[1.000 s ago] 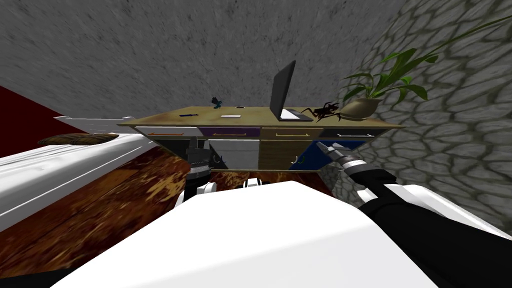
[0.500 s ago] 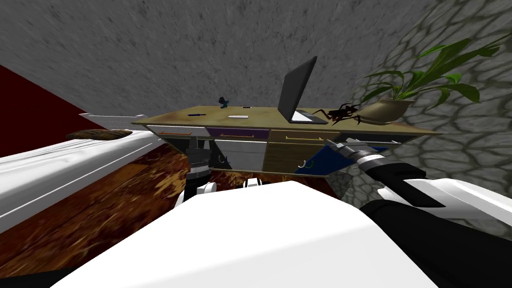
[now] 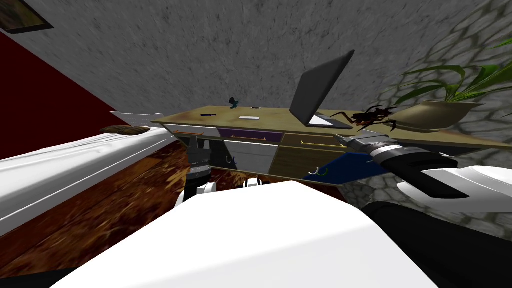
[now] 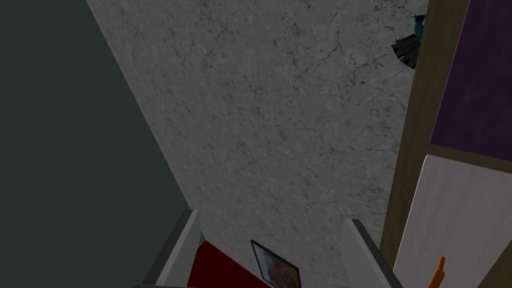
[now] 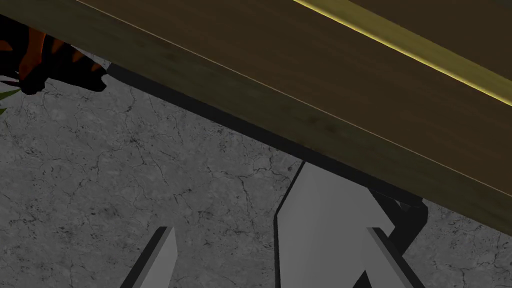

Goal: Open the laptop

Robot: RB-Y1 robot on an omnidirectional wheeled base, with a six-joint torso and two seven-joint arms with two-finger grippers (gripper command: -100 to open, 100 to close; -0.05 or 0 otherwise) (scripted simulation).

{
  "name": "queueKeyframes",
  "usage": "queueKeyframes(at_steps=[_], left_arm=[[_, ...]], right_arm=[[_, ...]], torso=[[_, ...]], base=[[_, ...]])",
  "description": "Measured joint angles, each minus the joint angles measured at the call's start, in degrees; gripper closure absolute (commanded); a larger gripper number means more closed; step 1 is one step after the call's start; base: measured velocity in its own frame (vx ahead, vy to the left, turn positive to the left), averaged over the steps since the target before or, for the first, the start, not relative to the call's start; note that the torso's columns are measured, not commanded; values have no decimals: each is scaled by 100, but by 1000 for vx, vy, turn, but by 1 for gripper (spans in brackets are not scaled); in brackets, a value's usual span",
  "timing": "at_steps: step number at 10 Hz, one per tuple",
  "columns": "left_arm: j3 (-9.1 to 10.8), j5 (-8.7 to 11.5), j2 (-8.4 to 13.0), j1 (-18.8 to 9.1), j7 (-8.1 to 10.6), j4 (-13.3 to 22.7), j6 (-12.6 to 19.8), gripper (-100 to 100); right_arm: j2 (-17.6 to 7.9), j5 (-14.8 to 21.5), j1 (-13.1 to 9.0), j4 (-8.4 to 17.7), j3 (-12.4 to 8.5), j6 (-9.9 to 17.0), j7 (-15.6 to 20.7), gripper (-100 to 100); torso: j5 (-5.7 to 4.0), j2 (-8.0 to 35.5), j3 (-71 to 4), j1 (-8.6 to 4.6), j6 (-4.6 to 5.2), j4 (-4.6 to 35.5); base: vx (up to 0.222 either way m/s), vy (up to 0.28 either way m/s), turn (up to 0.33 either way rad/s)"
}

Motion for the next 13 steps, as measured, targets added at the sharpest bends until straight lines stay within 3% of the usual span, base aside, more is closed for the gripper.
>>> queueKeyframes(at_steps=[8,10,11,13], left_arm=[[0,0,0,0,0,0,0,0],[2,0,2,1,0,0,0,0],[2,0,2,0,0,0,0,0],[2,0,1,-1,0,0,0,0]], right_arm=[[-804,33,506,211,-941,547,101,-100],[-861,-11,582,184,-1033,594,85,-100],[-867,-17,590,179,-1046,603,79,100],[-860,-140,542,218,-1025,575,-28,100]], torso=[[3,-8,-5,9,-2,-2],[-12,-6,-1,-39,0,0],[-11,1,1,-28,-2,0],[10,14,8,2,1,5]], base=[[78,98,123],[73,-13,-16],[8,0,5],[-22,-5,32]])
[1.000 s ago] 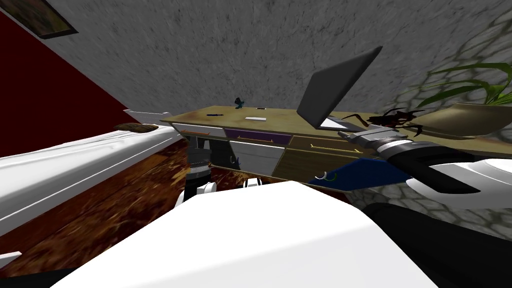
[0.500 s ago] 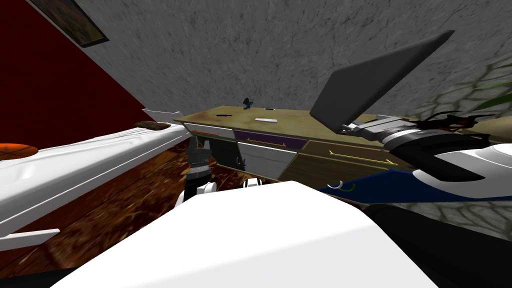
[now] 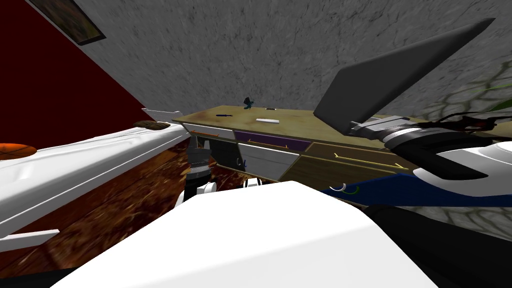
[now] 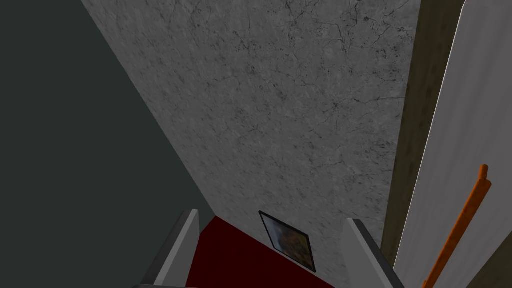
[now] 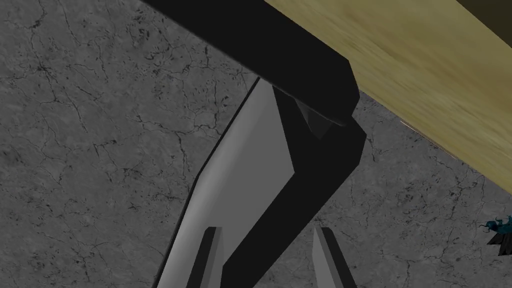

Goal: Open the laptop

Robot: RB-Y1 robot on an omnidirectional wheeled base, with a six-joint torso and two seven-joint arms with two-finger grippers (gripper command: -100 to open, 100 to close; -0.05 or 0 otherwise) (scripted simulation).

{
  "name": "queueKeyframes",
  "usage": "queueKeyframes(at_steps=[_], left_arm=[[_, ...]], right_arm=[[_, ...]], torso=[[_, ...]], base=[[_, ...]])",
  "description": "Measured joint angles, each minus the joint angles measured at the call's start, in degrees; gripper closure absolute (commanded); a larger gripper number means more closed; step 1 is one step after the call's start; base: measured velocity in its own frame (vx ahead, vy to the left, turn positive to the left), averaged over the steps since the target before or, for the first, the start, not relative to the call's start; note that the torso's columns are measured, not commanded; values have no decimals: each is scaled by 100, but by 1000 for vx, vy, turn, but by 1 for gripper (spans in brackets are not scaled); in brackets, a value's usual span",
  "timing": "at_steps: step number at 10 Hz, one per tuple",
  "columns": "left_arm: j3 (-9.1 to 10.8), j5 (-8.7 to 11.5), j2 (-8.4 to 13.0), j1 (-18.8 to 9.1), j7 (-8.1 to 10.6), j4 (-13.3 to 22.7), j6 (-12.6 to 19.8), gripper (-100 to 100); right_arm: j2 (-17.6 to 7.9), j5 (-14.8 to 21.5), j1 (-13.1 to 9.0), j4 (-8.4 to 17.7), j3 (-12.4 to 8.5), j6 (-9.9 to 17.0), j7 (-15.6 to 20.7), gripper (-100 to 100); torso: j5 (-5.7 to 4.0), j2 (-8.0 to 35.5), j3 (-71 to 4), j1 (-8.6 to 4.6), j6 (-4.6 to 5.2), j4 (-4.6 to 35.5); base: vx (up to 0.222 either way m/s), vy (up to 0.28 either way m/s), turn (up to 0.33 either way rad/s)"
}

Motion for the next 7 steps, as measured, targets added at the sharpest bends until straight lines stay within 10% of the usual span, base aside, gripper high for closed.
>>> queueKeyframes(at_steps=[7], left_arm=[[0,0,0,0,0,0,0,0]], right_arm=[[16,-770,-278,310,30,-159,-738,100]], torso=[[-7,-16,-10,-5,0,-3]], base=[[-27,-11,20]])
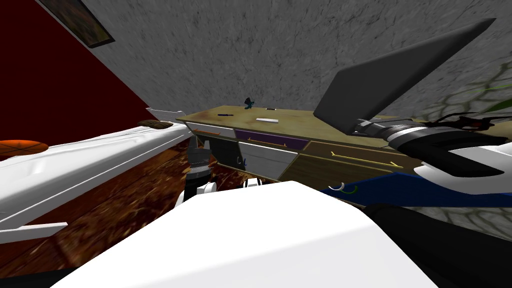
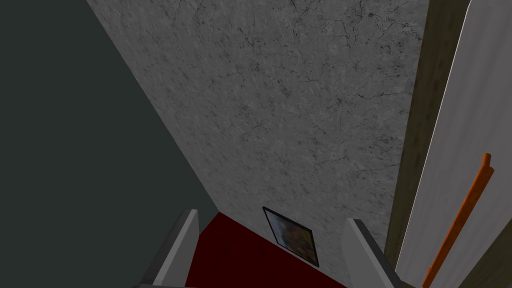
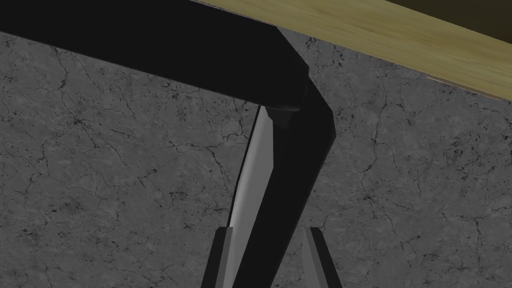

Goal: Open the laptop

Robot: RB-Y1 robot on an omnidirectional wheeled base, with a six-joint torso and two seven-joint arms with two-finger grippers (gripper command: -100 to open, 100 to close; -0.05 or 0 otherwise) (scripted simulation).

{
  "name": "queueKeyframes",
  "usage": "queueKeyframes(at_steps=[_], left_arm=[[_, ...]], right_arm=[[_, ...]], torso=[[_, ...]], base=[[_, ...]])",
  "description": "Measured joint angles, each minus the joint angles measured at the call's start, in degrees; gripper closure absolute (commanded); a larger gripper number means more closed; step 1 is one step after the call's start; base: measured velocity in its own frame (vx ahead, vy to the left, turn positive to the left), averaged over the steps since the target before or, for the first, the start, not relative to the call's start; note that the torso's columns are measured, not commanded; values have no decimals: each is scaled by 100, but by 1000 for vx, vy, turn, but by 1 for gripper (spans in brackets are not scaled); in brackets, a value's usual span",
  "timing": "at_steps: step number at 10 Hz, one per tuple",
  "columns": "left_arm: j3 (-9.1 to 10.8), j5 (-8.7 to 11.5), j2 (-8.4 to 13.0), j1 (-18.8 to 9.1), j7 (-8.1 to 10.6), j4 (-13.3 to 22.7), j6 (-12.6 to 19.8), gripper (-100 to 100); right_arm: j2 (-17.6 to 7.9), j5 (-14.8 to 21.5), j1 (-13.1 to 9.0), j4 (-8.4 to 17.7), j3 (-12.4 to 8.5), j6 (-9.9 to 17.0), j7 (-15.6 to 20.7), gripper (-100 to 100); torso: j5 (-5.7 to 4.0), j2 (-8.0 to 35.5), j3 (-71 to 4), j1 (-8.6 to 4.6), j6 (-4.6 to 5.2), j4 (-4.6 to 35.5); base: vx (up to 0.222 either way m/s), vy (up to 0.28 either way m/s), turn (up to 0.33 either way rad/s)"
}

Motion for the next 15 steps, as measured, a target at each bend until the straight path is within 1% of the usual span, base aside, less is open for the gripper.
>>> queueKeyframes(at_steps=[1,2,3,7,9,11,12,15], left_arm=[[0,0,0,0,0,0,0,0],[0,0,0,0,0,0,0,0],[0,0,0,0,0,0,0,0],[0,0,0,0,0,0,0,0],[0,0,0,0,0,0,0,0],[0,0,0,0,0,0,0,0],[0,0,0,0,0,0,0,0],[0,0,0,0,0,0,0,0]], right_arm=[[9,-102,-44,35,11,-16,-100,100],[8,-115,-48,38,13,-21,-123,100],[58,-208,-115,69,63,-51,-202,100],[124,-629,-360,272,229,-144,-620,100],[161,-801,-520,380,341,-196,-798,100],[189,-1015,-597,472,375,-250,-995,100],[187,-1025,-605,474,376,-256,-1016,100],[312,-1325,-791,624,516,-364,-1295,100]], torso=[[-1,0,1,-1,1,0],[0,-2,0,2,2,-1],[-3,-2,0,-1,1,-2],[-8,-5,-2,-16,3,-2],[-18,-6,-2,-28,6,-4],[-23,-3,1,-36,9,-3],[-21,-5,0,-30,6,-4],[-24,0,3,-37,10,-2]], base=[[-10,-6,9],[-11,-4,42],[-22,-9,49],[-21,-8,30],[-20,-7,34],[-11,-4,18],[-11,2,47],[-23,-6,41]])
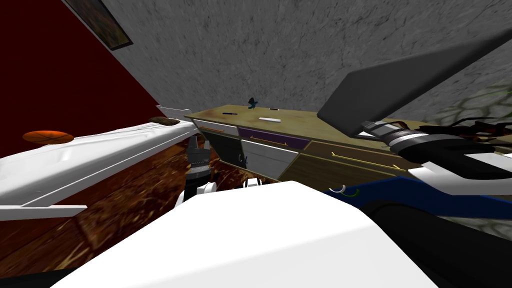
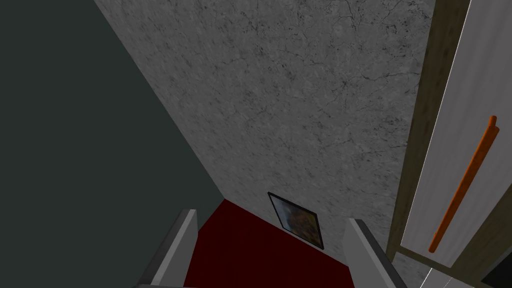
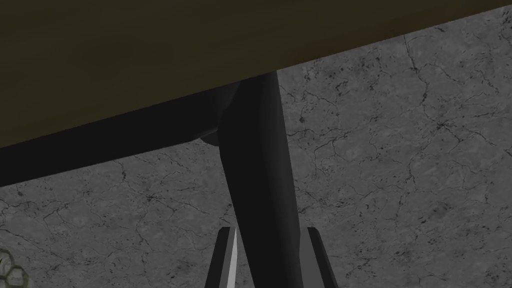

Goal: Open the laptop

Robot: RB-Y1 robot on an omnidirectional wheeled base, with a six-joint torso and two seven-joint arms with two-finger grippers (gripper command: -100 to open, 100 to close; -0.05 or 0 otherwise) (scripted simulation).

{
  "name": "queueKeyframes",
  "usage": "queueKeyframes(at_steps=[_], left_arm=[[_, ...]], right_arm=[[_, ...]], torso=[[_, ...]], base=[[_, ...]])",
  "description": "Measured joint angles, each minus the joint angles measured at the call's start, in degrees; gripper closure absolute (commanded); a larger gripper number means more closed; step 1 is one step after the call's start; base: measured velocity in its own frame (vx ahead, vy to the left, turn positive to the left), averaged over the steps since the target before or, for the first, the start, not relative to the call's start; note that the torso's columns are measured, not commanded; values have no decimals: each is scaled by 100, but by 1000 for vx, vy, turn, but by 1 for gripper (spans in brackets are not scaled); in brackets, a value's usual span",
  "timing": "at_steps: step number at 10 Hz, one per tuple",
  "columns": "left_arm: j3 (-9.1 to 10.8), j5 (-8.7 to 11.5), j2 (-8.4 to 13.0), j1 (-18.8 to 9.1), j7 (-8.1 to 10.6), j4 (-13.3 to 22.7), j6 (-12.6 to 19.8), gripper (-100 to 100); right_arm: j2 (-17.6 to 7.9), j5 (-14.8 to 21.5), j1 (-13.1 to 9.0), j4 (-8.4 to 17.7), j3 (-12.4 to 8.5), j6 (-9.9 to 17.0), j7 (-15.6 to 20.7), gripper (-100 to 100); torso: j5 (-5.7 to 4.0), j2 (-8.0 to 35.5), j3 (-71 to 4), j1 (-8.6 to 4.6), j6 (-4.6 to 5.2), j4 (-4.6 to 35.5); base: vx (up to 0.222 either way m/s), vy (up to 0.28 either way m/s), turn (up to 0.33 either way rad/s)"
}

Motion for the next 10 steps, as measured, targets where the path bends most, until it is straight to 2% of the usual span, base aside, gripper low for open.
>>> queueKeyframes(at_steps=[2,8,10], left_arm=[[0,0,0,0,0,0,0,0],[0,0,0,0,0,0,0,0],[0,0,0,0,0,0,0,0]], right_arm=[[67,-160,-187,98,118,-14,-169,100],[214,-642,-505,336,261,-107,-634,100],[323,-810,-701,421,380,-115,-818,100]], torso=[[-20,-2,5,-8,2,-9],[-29,-11,2,-6,-6,-17],[-45,-16,5,-7,-7,-26]], base=[[-17,-8,33],[-16,-5,35],[-19,-6,34]])
